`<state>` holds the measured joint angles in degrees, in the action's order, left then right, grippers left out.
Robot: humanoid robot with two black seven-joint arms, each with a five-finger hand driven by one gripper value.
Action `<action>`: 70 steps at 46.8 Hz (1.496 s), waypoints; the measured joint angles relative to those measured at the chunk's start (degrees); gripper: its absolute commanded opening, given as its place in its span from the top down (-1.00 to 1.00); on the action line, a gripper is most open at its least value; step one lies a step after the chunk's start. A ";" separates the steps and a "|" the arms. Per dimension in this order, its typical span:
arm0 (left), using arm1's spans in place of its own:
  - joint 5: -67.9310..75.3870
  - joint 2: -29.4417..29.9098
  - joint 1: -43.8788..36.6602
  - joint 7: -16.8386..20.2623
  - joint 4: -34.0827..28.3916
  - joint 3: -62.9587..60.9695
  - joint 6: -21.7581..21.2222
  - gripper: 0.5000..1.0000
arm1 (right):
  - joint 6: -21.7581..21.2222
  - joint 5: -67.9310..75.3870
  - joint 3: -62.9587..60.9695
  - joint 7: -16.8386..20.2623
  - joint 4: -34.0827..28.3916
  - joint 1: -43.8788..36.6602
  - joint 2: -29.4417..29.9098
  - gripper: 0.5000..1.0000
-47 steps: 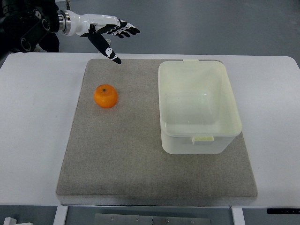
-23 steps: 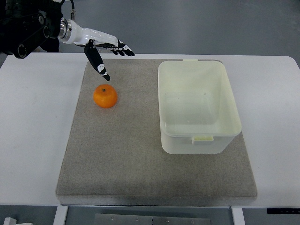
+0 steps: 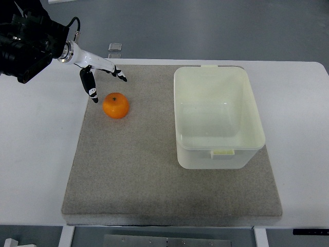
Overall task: Put orange in box with left hand
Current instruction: 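Lower the open left hand around the orange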
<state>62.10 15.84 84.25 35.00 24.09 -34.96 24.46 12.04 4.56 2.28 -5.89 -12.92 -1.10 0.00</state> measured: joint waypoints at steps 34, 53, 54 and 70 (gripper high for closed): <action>0.52 0.94 4.51 -0.01 8.41 -0.19 0.99 -0.96 | 0.00 0.00 0.00 0.00 0.00 0.02 0.00 -0.78; 4.96 0.60 4.06 0.00 8.63 -0.13 0.67 -0.96 | 0.00 0.00 0.00 0.00 0.00 -0.02 0.00 -0.78; 4.96 0.51 3.99 0.00 8.66 -0.12 0.67 -0.96 | 0.00 0.00 0.00 0.00 0.00 -0.02 0.00 -0.78; 5.06 0.06 3.22 0.00 8.96 -0.13 0.61 -0.96 | 0.00 0.00 0.00 0.00 0.00 -0.01 0.00 -0.78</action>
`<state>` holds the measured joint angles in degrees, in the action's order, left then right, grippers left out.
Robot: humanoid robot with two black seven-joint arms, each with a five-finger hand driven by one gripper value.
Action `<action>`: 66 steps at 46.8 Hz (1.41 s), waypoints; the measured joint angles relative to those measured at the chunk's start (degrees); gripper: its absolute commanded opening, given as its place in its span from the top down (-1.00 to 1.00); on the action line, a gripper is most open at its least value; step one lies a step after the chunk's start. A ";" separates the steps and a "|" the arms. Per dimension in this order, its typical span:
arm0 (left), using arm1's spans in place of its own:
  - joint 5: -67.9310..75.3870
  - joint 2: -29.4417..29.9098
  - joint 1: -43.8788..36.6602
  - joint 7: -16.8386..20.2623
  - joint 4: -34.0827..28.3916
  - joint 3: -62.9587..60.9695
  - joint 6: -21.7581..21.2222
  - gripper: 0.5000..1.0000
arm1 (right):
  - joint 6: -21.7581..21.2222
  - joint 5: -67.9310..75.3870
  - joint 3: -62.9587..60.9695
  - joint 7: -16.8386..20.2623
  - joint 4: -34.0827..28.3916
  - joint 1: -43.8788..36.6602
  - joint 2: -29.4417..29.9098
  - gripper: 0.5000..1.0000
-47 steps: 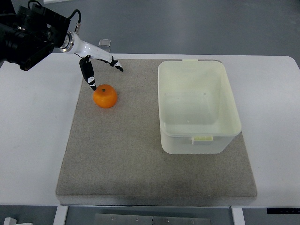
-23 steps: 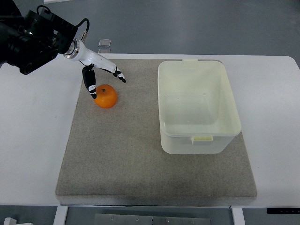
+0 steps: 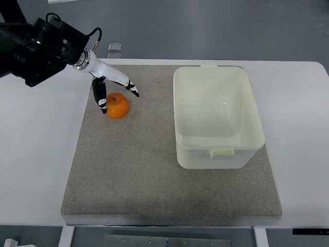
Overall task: Put orange in box with left hand
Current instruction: 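Lower the open left hand around the orange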
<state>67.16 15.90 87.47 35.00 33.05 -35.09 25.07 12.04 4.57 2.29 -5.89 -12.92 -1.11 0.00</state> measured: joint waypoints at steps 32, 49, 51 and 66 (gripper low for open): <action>0.59 -0.16 -1.45 0.00 0.44 -0.16 -3.96 -0.96 | 0.00 0.00 0.00 0.00 0.00 0.01 0.00 -0.78; 1.66 -0.09 -2.38 0.00 0.44 -0.23 -4.58 -0.96 | 0.00 0.00 0.00 0.00 0.00 -0.01 0.00 -0.78; 1.89 -0.09 -2.38 0.00 0.44 -0.24 -4.73 -0.96 | 0.00 0.00 0.00 0.00 0.00 -0.02 0.00 -0.78; 3.18 -0.09 -2.34 0.00 0.26 -0.75 -8.17 -0.96 | 0.00 0.00 0.00 0.00 0.00 0.01 0.00 -0.78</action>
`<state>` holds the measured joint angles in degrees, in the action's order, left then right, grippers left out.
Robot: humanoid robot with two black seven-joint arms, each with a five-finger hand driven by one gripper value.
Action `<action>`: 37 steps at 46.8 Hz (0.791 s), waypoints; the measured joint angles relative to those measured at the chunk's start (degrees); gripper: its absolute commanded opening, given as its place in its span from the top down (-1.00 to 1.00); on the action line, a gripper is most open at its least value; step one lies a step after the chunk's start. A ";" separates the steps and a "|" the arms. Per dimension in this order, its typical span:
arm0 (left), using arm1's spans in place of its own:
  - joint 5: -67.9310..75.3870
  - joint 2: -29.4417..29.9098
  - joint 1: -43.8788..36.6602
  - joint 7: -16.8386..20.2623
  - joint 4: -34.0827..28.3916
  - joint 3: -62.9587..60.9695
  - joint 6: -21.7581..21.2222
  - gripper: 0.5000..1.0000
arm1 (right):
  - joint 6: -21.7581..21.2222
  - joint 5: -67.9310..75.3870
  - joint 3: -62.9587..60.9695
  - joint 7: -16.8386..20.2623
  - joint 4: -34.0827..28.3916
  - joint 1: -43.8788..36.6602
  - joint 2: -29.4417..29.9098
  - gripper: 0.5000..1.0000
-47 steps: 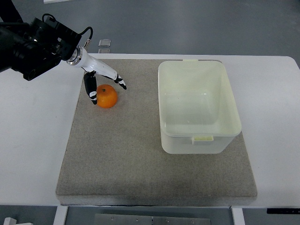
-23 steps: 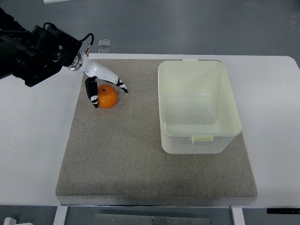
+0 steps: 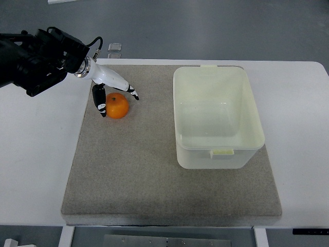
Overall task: Put orange in box with left hand
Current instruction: 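Lower the open left hand around the orange, then close the left hand fingers around the orange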
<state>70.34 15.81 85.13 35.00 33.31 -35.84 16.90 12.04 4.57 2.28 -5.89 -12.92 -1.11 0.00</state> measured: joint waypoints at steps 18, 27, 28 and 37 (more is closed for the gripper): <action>1.62 -0.08 -1.52 0.01 -0.16 -0.19 -1.86 -0.95 | 0.00 0.00 0.00 0.00 0.00 0.01 0.00 -0.78; 0.91 -0.16 -1.72 0.00 -0.32 0.23 -2.70 -0.95 | 0.00 0.00 0.00 0.00 0.00 0.02 0.00 -0.78; 0.73 -0.19 -1.72 0.00 -0.32 0.32 -2.72 -0.95 | 0.00 0.00 0.00 0.00 0.00 0.01 0.00 -0.78; 0.28 -1.29 -1.75 0.00 -0.01 0.52 -2.75 -0.96 | 0.00 0.00 0.00 0.00 0.00 0.02 0.00 -0.78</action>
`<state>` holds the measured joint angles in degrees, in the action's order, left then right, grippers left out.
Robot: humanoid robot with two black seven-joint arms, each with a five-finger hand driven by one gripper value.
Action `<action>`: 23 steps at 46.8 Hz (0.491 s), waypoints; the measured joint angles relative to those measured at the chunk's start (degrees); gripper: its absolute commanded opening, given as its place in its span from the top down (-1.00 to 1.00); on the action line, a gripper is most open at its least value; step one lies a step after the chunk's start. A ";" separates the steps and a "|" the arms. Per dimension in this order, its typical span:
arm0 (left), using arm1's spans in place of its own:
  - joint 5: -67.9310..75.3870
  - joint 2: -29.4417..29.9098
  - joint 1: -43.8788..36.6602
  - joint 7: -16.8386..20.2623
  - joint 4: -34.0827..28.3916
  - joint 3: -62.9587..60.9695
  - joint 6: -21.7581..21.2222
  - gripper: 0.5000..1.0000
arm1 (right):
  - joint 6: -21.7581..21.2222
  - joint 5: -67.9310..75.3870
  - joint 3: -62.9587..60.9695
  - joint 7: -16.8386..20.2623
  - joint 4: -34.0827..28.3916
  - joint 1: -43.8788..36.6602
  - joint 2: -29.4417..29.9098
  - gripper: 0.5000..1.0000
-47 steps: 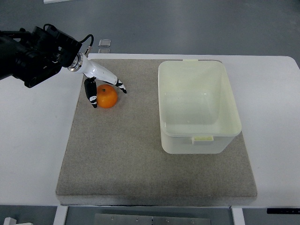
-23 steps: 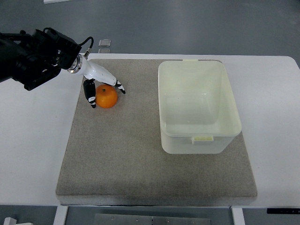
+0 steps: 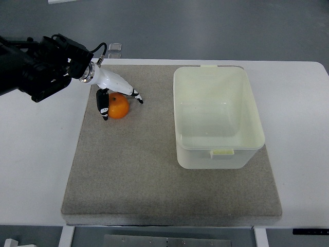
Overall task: Put orange in box with left hand
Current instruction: 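Close the left hand fingers around the orange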
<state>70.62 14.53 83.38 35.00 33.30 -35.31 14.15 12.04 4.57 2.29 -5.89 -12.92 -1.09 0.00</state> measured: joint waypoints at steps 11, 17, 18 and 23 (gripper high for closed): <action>0.56 -0.02 -0.05 0.00 0.10 -0.02 0.07 -0.80 | 0.00 0.00 0.00 0.00 0.00 0.01 0.00 -0.78; 0.63 -0.02 -0.02 0.00 0.16 -0.02 0.07 -0.09 | 0.00 0.00 0.00 0.00 0.00 -0.04 0.00 -0.78; 0.67 -0.02 -0.02 0.00 0.16 -0.01 0.07 0.05 | 0.00 0.00 0.00 0.00 0.00 -0.05 0.00 -0.78; 0.79 -0.02 -0.11 0.00 0.13 0.00 0.07 0.42 | 0.00 0.00 0.00 0.00 0.00 -0.04 0.00 -0.78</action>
<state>71.41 14.50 83.28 35.00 33.43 -35.32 14.22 12.04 4.57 2.28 -5.89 -12.92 -1.13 0.00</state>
